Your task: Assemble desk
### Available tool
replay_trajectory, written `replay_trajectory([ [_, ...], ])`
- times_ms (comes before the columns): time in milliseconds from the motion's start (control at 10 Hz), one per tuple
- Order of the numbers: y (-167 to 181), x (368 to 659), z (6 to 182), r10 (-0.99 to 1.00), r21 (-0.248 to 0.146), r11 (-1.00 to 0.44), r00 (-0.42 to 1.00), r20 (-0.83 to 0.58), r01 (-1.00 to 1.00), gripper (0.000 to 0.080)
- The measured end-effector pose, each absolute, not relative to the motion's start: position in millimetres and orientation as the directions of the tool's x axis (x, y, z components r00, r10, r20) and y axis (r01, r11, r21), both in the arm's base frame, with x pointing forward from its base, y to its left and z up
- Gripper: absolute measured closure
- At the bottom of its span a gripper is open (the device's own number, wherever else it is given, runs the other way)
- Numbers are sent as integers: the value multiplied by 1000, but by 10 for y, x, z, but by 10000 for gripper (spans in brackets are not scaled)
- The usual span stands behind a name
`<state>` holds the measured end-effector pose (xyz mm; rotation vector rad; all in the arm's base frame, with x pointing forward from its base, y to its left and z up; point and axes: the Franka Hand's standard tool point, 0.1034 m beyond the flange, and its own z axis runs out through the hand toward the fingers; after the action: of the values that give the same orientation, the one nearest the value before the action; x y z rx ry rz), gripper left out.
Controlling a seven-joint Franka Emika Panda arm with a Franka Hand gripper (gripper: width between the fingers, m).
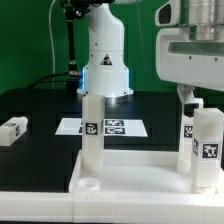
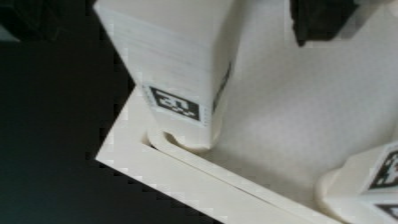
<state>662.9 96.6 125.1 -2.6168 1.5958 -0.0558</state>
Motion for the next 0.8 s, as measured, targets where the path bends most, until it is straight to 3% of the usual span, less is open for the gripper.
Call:
replay_trajectory([
  [400, 959, 6626, 1230, -629, -70, -777, 777, 33, -626, 150],
  [800, 980, 6622, 1228, -391, -57, -920, 919, 50, -388, 150],
])
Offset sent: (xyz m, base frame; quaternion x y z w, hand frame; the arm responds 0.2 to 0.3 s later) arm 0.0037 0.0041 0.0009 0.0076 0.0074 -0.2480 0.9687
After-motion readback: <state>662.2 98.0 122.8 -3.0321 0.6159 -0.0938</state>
